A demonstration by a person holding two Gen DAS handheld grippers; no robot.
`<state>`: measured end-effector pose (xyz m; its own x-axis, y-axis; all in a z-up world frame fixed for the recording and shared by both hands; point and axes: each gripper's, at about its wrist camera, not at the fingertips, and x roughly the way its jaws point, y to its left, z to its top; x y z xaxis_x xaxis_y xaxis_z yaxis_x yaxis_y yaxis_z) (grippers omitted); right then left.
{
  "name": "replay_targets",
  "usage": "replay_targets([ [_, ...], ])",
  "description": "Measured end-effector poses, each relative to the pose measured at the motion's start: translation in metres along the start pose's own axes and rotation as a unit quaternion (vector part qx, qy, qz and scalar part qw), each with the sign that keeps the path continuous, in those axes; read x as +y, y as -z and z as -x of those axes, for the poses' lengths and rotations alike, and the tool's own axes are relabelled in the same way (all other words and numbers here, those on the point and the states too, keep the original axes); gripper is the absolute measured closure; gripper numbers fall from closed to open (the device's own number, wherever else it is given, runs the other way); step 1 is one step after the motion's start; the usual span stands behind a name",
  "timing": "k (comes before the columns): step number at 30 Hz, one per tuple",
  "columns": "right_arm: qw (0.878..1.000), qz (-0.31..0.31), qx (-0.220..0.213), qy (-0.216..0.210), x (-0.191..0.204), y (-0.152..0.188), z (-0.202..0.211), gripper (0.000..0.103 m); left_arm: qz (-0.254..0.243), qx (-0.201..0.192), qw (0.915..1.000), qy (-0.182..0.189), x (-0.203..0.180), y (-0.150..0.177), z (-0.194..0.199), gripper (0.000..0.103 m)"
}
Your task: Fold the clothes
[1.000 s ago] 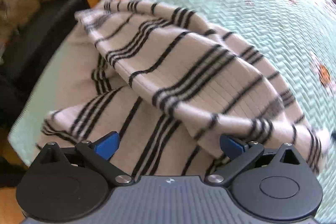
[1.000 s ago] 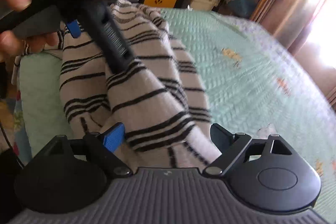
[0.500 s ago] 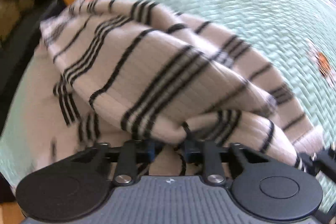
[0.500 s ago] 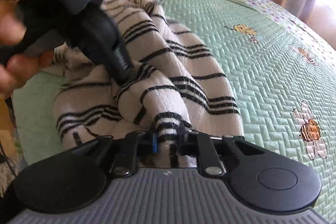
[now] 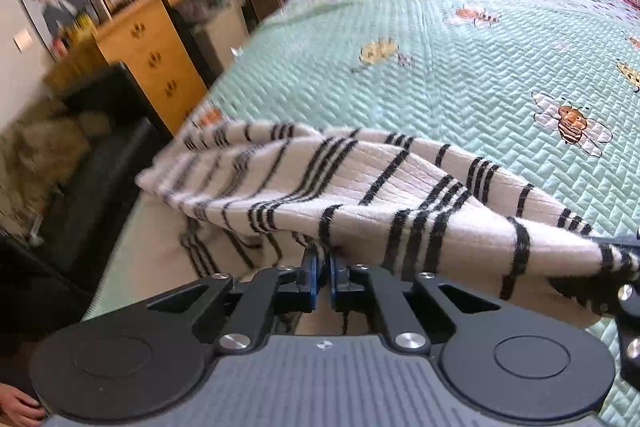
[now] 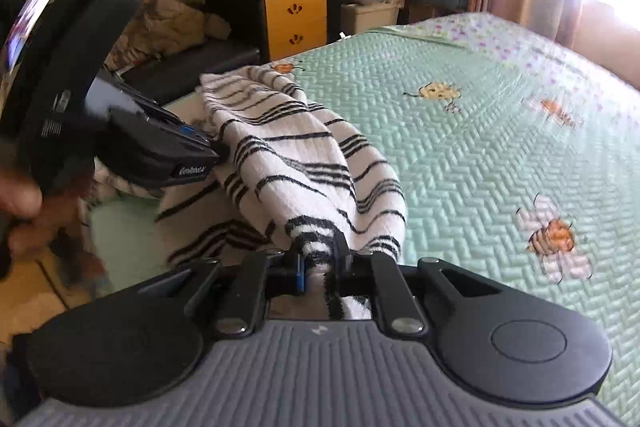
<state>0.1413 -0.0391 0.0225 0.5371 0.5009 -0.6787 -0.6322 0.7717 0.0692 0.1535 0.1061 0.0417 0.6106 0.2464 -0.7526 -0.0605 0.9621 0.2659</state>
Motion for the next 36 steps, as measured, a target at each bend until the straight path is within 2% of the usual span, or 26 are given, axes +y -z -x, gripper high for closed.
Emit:
replay_targets([
  [3,0.996,-0.043,0.054,-0.048,-0.002,-0.006,-0.007,0.089,0.009,0.034,0.9994,-0.001,0.006,0.006,0.006,0.101],
  [5,0.994,-0.048,0.083,-0.061,0.003,-0.010,-0.012,0.089,0.025,0.065,0.9976,0.005,0.021,0.005,0.003,0.101],
  [7,0.993,-0.030,0.103,-0.057,0.011,-0.020,-0.019,0.089,0.057,0.089,0.9943,0.011,0.039,0.003,-0.001,0.101],
  [11,0.991,-0.013,0.124,-0.041,0.022,-0.032,-0.025,0.087,0.092,0.108,0.9895,0.026,0.060,0.004,-0.007,0.100],
  [13,0.990,-0.027,0.132,-0.035,0.018,-0.033,-0.028,0.078,0.095,0.116,0.9883,0.024,0.062,0.008,-0.008,0.101],
  [14,0.990,-0.034,0.135,-0.034,0.014,-0.031,-0.026,0.073,0.101,0.123,0.9870,0.024,0.064,0.011,-0.009,0.097],
  [15,0.989,-0.042,0.137,-0.033,0.010,-0.030,-0.025,0.061,0.112,0.131,0.9846,0.028,0.068,0.013,-0.010,0.091],
  [16,0.989,-0.051,0.137,-0.031,0.005,-0.028,-0.022,0.049,0.131,0.134,0.9816,0.035,0.076,0.015,-0.010,0.078],
  [17,0.989,-0.064,0.128,-0.030,0.000,-0.025,-0.016,0.044,0.152,0.136,0.9780,0.042,0.085,0.017,-0.010,0.062],
  [18,0.989,-0.080,0.117,-0.030,-0.007,-0.022,-0.009,0.036,0.169,0.132,0.9757,0.043,0.095,0.019,-0.010,0.052],
  [19,0.988,-0.106,0.104,-0.035,-0.019,-0.016,-0.002,0.030,0.186,0.126,0.9740,0.034,0.105,0.021,-0.008,0.029],
  [20,0.986,-0.127,0.098,-0.034,-0.030,-0.012,0.003,0.028,0.192,0.121,0.9737,0.026,0.110,0.021,-0.010,0.015],
  [22,0.986,-0.141,0.089,-0.023,-0.043,-0.001,0.008,0.025,0.197,0.112,0.9738,0.012,0.118,0.019,-0.014,0.013],
  [23,0.987,-0.135,0.084,-0.015,-0.046,0.005,0.010,0.025,0.195,0.116,0.9737,0.021,0.117,0.017,-0.020,0.013],
  [26,0.995,-0.068,0.067,0.015,-0.035,0.025,0.005,0.024,0.187,0.133,0.9718,0.054,0.108,0.008,-0.045,0.010],
  [30,0.998,0.031,0.050,0.006,0.002,0.041,-0.012,0.024,0.203,0.170,0.9634,0.043,0.090,-0.005,-0.099,0.007],
  [33,0.995,0.083,0.048,0.037,0.023,0.046,-0.042,0.027,0.211,0.201,0.9563,0.026,0.072,-0.008,-0.138,0.010],
  [34,0.992,0.105,0.053,0.049,0.027,0.049,-0.054,0.045,0.213,0.201,0.9559,0.024,0.067,-0.006,-0.143,0.022],
  [35,0.989,0.123,0.057,0.063,0.030,0.052,-0.065,0.065,0.217,0.193,0.9567,0.027,0.062,-0.005,-0.141,0.044],
  [36,0.987,0.131,0.058,0.076,0.030,0.054,-0.069,0.089,0.214,0.180,0.9594,0.035,0.057,-0.005,-0.133,0.057],
])
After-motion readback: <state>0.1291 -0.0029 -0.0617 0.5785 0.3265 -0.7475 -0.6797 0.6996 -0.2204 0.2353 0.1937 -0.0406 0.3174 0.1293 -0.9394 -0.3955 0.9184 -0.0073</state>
